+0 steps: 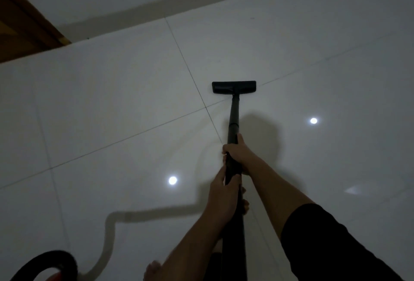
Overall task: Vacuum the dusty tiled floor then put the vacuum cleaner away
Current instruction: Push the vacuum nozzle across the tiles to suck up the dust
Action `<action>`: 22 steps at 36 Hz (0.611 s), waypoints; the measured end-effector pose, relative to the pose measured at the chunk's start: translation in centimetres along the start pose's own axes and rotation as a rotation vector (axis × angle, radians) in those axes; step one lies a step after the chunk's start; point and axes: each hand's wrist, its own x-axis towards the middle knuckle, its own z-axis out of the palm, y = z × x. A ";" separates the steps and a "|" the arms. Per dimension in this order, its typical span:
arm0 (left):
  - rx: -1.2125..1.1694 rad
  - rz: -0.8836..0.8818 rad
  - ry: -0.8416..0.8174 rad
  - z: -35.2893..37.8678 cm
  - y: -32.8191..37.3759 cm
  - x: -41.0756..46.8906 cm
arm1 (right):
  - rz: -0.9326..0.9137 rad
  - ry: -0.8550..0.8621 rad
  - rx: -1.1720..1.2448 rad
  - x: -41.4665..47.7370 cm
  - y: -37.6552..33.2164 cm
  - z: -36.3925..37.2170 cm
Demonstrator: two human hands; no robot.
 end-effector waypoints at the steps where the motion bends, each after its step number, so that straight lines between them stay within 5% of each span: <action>1: -0.016 0.004 0.012 0.3 0.8 0.7 | 0.000 -0.009 -0.011 0.7 -1.1 0.0; 22: 0.130 0.034 0.020 2.7 19.7 19.0 | -0.013 0.052 0.057 16.0 -22.1 -1.6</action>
